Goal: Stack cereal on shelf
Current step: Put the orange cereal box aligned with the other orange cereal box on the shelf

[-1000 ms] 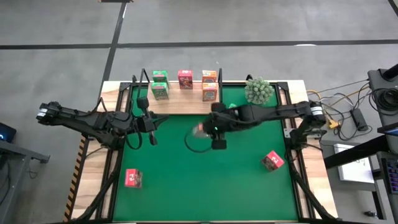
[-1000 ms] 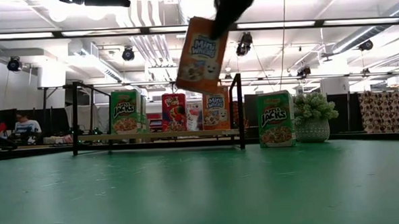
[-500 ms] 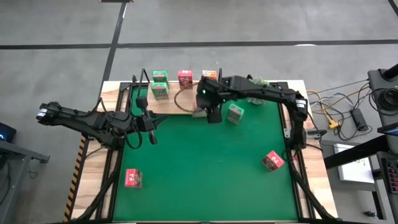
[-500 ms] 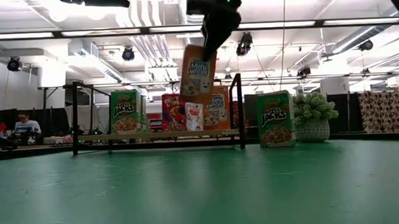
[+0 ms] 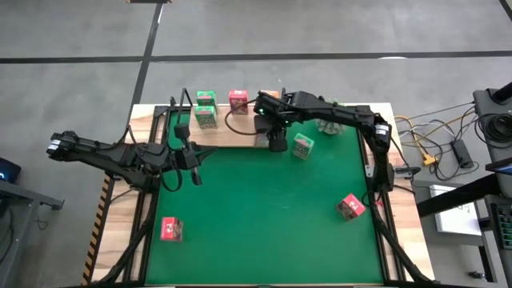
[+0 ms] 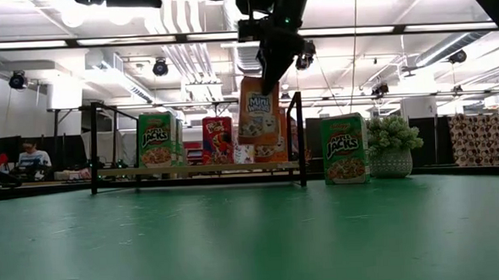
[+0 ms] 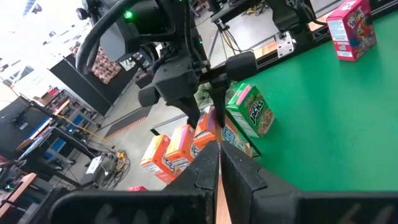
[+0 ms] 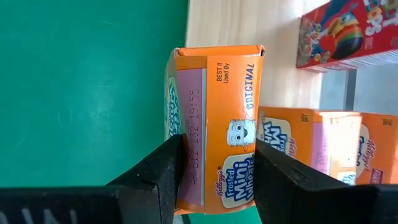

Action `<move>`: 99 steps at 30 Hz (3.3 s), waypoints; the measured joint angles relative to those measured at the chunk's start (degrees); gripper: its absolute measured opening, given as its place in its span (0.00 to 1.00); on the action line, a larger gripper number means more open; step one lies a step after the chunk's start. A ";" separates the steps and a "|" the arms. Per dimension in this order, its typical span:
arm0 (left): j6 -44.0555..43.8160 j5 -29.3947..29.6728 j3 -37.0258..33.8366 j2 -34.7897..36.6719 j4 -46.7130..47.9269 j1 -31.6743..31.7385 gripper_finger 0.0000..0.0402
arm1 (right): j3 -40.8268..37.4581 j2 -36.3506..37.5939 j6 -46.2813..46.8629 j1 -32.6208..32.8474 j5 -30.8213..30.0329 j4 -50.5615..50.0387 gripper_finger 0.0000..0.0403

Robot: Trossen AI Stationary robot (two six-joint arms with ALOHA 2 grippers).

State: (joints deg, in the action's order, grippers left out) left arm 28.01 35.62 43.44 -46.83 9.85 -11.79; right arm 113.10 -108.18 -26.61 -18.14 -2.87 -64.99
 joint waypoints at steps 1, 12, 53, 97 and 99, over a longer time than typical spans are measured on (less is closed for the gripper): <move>0.00 0.00 0.00 0.02 -0.04 0.00 0.00 | -0.03 0.00 -0.02 -0.22 -0.10 0.05 0.37; 0.01 0.00 0.00 0.07 -0.04 0.00 0.00 | -3.63 0.00 -0.52 -1.01 -0.16 2.97 0.37; 0.04 0.00 -0.02 0.07 0.01 0.02 0.00 | -5.27 0.84 0.62 -1.12 -4.71 4.73 0.54; 0.48 -0.02 -0.02 0.07 0.00 0.02 0.00 | 4.61 -5.90 -0.83 0.81 -3.24 8.15 0.03; 0.48 -0.02 -0.02 0.07 0.00 0.01 0.00 | 4.59 -5.90 -0.45 0.61 -3.19 8.17 0.03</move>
State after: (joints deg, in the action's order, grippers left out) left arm 28.49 35.59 43.42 -46.76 9.85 -11.78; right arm 117.70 -114.08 -27.06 -17.54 -6.05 -56.82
